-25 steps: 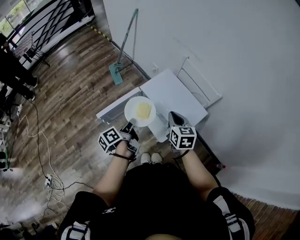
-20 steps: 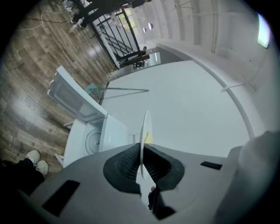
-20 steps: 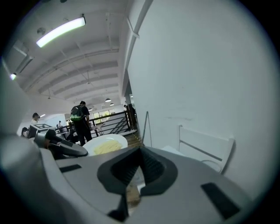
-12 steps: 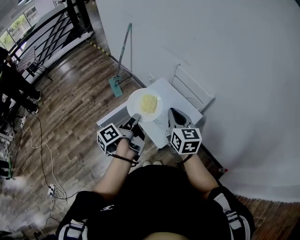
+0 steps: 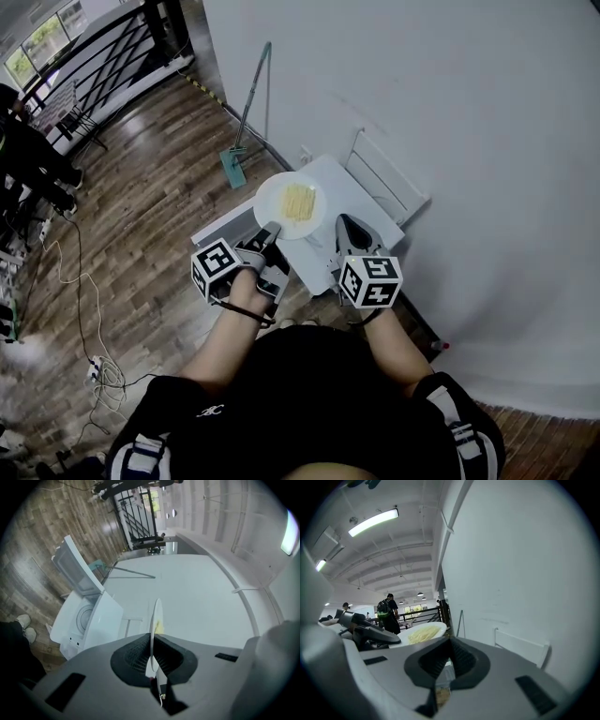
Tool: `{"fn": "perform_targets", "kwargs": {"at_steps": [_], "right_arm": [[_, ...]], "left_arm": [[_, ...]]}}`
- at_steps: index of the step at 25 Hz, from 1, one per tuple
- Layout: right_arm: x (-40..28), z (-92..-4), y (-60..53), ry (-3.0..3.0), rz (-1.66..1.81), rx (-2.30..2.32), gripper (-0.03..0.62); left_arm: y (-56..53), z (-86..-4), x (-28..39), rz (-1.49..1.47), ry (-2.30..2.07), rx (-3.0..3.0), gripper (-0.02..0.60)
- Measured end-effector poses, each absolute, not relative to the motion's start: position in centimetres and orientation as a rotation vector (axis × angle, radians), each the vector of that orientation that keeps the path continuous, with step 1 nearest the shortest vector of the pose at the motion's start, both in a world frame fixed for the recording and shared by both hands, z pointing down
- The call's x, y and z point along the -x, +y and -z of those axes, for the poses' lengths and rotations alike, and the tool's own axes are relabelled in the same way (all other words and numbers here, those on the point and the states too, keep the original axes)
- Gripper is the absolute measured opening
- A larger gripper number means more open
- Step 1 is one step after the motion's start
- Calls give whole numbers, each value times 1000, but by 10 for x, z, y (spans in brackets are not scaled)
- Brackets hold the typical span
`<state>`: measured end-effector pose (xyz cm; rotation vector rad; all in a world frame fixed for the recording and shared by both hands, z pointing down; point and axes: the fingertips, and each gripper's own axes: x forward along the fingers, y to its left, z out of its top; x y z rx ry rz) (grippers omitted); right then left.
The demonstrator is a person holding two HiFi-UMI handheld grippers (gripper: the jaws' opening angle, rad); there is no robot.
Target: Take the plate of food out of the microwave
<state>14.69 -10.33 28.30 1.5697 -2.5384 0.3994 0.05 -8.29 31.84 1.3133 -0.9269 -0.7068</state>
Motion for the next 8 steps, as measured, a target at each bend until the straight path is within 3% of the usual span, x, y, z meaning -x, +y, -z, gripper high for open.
{"fn": "perform_targets", "kwargs": {"at_steps": [8], "right_arm": [[-145,-287,-113,-2547,-393,-1542,14]], "left_arm": [[-89,-329,0,677,-957,-1284,11]]}}
